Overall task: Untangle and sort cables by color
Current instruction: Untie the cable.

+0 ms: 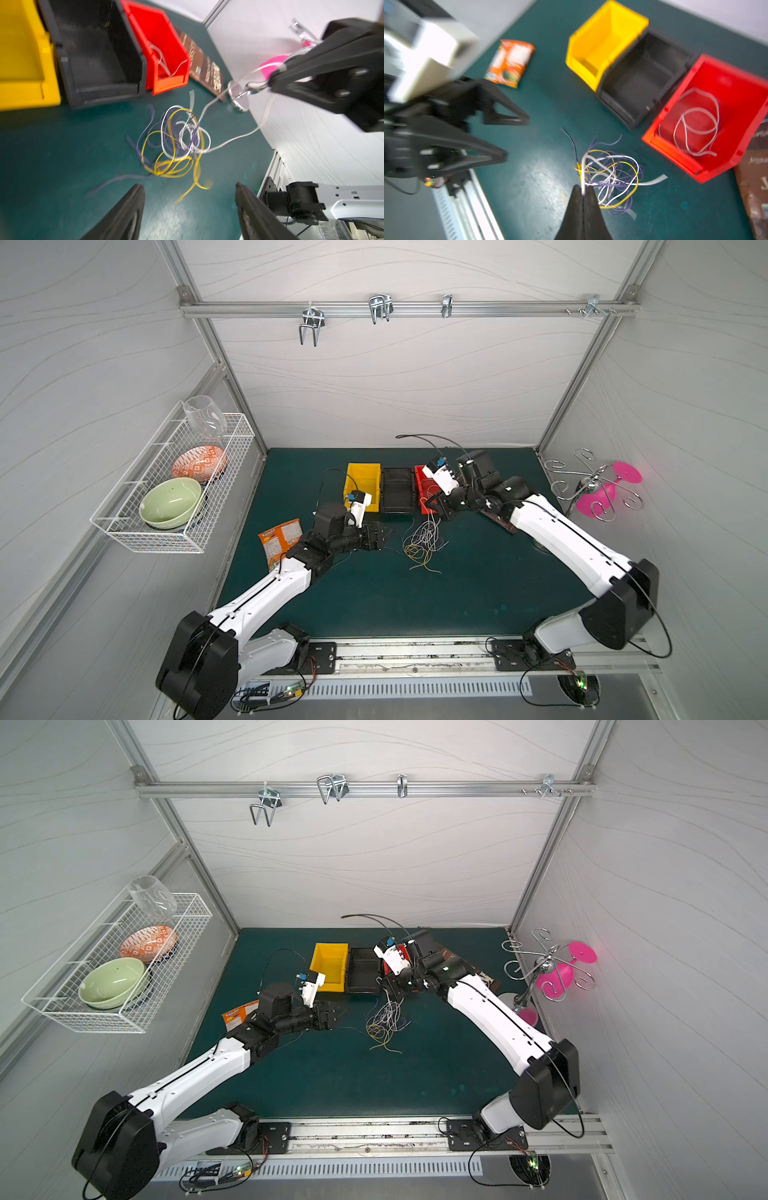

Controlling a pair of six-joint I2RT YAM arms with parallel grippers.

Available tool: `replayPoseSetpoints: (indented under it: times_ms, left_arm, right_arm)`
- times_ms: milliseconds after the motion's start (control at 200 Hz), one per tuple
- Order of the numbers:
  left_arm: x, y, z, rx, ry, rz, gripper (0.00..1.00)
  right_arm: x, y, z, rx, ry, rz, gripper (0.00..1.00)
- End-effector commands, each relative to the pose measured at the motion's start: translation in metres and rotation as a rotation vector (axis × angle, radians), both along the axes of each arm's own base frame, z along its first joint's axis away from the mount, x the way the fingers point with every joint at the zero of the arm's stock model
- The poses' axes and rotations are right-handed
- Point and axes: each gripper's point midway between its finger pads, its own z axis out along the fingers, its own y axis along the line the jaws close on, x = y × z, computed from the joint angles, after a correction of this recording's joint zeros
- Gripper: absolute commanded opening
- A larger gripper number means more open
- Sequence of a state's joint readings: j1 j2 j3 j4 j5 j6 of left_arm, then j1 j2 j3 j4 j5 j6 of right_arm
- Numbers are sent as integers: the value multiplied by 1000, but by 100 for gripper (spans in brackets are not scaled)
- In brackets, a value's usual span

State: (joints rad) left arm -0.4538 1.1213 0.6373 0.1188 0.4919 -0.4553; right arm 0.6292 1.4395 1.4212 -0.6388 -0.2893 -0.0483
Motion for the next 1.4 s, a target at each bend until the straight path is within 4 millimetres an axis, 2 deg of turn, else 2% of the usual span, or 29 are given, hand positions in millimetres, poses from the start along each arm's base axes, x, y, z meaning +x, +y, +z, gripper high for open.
replayPoseSetpoints:
  times_ms: [0, 130, 315, 535, 680, 725, 740, 785, 945, 1130, 1260, 1396]
  left_arm:
    - [4, -13, 55, -110, -209, -60, 75]
    - [3, -22, 76, -152, -263, -116, 76]
    - [12, -39, 62, -120, -232, -151, 74]
    - [40, -59, 59, -120, -227, -145, 63]
    - [50, -75, 59, -123, -220, -189, 48]
    - [50, -81, 57, -131, -204, -213, 44]
    - [51, -84, 63, -147, -225, -222, 43]
    - [50, -90, 64, -164, -222, -248, 42]
    - [37, -108, 62, -192, -219, -329, 43]
    - [29, -113, 59, -182, -213, -355, 38]
    - [33, -104, 53, -136, -220, -297, 48]
    - [37, -92, 53, -101, -247, -219, 49]
  right_arm:
    - [-18, 6, 25, 77, 19, 44, 0]
    - [-17, 8, 44, 109, -16, 47, 0]
    - [-20, 16, 67, 185, -40, 71, 0]
    - [-25, 22, 72, 212, -27, 101, 0]
    - [-27, 20, 76, 239, -23, 96, 0]
    - [-28, 18, 78, 258, -18, 91, 0]
    - [-28, 17, 79, 267, -15, 92, 0]
    - [-28, 16, 81, 291, -10, 92, 0]
    - [-19, 7, 81, 297, -10, 52, 0]
    - [-12, 1, 85, 299, -29, 31, 0]
    - [-4, -11, 81, 262, -41, -13, 0]
    - [-3, -15, 76, 249, -34, -15, 0]
